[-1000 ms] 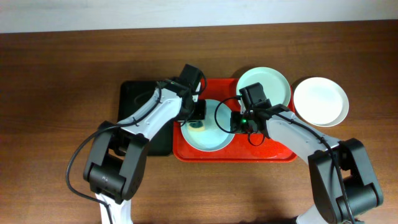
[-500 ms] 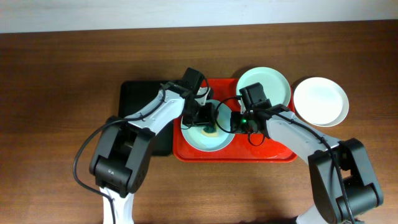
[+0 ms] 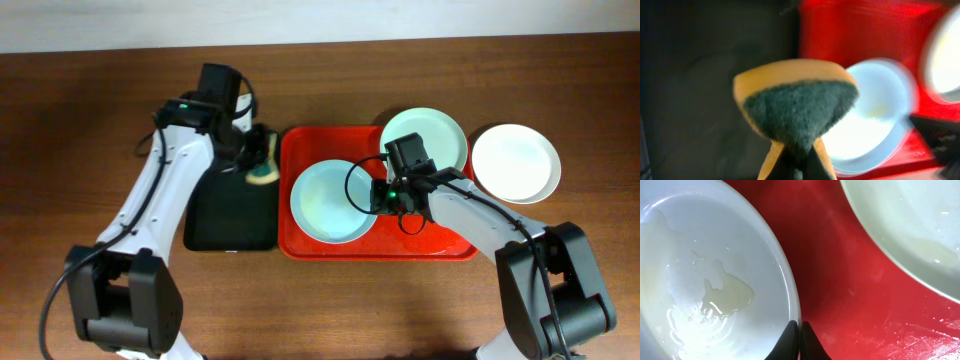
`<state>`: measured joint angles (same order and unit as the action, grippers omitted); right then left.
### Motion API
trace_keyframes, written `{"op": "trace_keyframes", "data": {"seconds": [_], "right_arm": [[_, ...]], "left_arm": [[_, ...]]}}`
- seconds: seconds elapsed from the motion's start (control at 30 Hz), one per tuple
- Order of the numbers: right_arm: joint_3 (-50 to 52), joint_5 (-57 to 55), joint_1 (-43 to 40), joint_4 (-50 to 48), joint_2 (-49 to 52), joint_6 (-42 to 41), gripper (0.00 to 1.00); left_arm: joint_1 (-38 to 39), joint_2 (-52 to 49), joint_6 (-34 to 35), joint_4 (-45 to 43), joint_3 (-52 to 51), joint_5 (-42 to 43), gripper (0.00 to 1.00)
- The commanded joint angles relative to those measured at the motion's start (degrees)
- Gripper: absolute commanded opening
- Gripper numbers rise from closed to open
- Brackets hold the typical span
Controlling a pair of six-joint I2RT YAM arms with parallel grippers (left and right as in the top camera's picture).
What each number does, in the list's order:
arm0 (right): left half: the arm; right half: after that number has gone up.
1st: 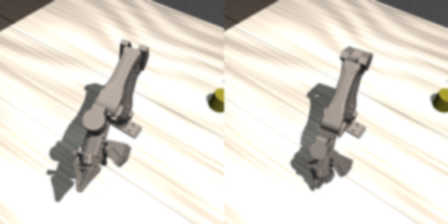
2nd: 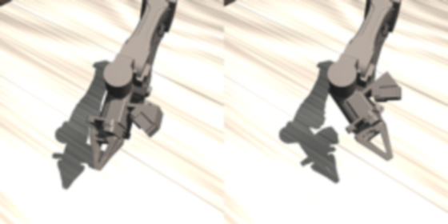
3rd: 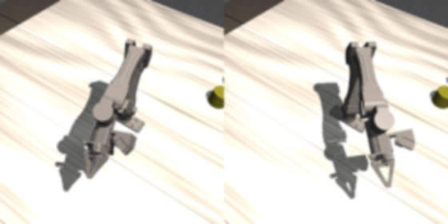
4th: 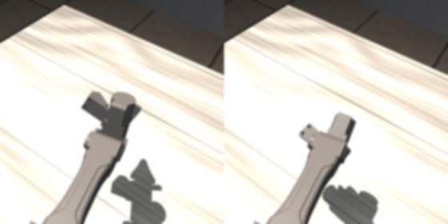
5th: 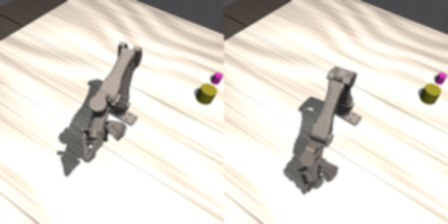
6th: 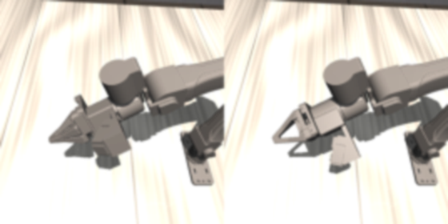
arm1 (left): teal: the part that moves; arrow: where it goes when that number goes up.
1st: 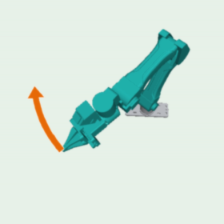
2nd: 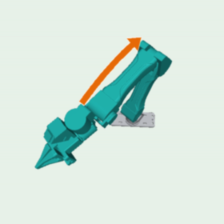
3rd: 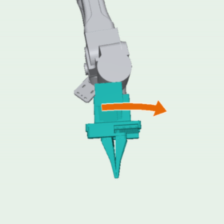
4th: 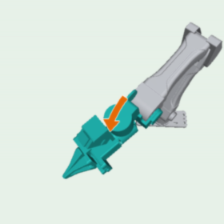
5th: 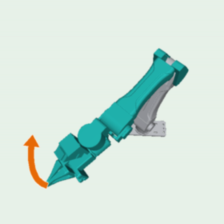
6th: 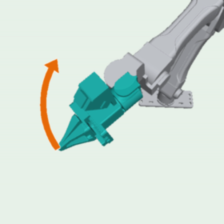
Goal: Clean dirty plates on tray and stack at the side
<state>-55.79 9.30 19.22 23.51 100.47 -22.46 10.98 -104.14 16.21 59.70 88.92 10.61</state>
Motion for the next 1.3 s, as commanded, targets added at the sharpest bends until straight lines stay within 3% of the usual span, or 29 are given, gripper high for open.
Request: {"op": "trace_keyframes", "data": {"seconds": [0.0,0.07,0.47,0.53,0.63,0.7,0.73,0.83,0.93,1.03,1.07,1.17,1.27], "right_arm": [[0.5,0.55,0.44,-0.2,0.31,0.15,0.04],[0.5,0.55,0.44,-0.17,0.31,0.15,0.04],[0.5,0.55,0.44,-0.2,0.31,0.15,0.04],[0.5,0.55,0.44,-0.2,0.31,0.15,0.04],[0.5,0.55,0.44,-0.2,0.31,0.15,0.04],[0.5,0.55,0.44,-0.2,0.31,0.15,0.07],[0.5,0.55,0.44,-0.2,0.31,0.15,0.16],[0.5,0.52,0.44,-0.17,0.31,0.15,0.3],[0.5,0.48,0.44,0.24,0.31,0.15,0.31],[0.52,0.5,0.44,0.63,0.31,0.13,0.31],[0.52,0.5,0.44,0.61,0.31,0.13,0.29],[0.5,0.52,0.44,0.42,0.31,0.11,0.17],[0.52,0.52,0.44,0.52,0.31,0.11,0.15]], "left_arm": [[-1.7,-0.44,-3.08,3.13,-1.53,-11.98,0.0],[-2.05,-0.44,-3.06,2.73,-3.61,-15.1,0.0],[-2.16,-0.44,-3.02,-13.18,-20.87,-15.17,0.0],[-2.19,-0.44,-3.04,-13.86,-21.46,-15.32,0.13],[-2.16,-0.35,-3.02,-14.12,-20.87,-16.37,0.22],[-2.16,-0.09,-2.99,-12.5,-19.06,-14.62,0.59],[-2.16,0.22,-2.95,-11.37,-17.66,-13.66,0.63],[-2.58,2.4,-0.83,-7.82,-12.11,-13.18,0.7],[-4.98,5.57,-0.42,-4.07,-5.16,-13.2,0.75],[-9.4,9.92,-0.44,-1.11,2.14,-13.22,0.82],[-11.02,11.58,-0.44,-0.87,3.8,-13.18,1.0],[-13.77,15.1,-0.44,-0.9,4.9,-13.2,0.99],[-15.78,17.38,-0.44,-0.87,4.87,-13.2,0.99]]}}
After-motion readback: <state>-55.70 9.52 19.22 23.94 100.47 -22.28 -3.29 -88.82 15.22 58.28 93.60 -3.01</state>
